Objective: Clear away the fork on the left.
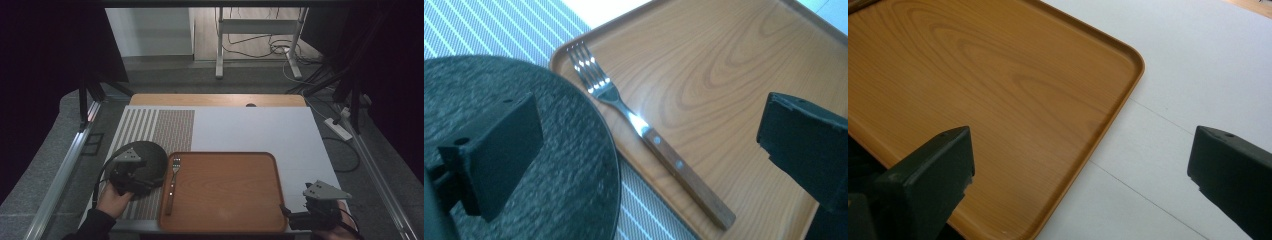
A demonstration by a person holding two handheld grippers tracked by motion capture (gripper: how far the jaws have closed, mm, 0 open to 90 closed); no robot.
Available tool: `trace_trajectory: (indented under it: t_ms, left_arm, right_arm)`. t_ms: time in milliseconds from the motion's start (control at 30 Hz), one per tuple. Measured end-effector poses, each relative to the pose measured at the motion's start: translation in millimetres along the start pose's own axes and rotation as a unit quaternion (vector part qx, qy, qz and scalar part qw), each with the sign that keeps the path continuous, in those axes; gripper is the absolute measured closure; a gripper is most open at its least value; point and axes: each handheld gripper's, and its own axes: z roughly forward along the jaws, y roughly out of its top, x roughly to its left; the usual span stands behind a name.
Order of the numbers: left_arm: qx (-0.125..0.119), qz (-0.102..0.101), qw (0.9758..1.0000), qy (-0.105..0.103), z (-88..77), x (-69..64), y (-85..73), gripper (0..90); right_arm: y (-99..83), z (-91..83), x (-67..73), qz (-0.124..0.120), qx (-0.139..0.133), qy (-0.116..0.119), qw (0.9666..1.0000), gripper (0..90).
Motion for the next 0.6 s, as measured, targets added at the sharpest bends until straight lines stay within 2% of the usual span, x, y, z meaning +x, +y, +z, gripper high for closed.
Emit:
trace_trajectory:
  t_ms: [133, 600]
  left_arm:
    - [0.003, -0.006, 1.0, 0.004, -6.2, -1.2, -7.4, 0.0]
    - [-0.009, -0.031, 0.9994, 0.016, -31.0, -2.9, -31.3, 0.0]
  right_arm:
    - [0.1, 0.2, 0.1, 0.0, 0.0, 0.001, 1.0, 0.0]
    - [0.2, 0.4, 0.1, 0.002, 0.0, 0.0, 1.0, 0.0]
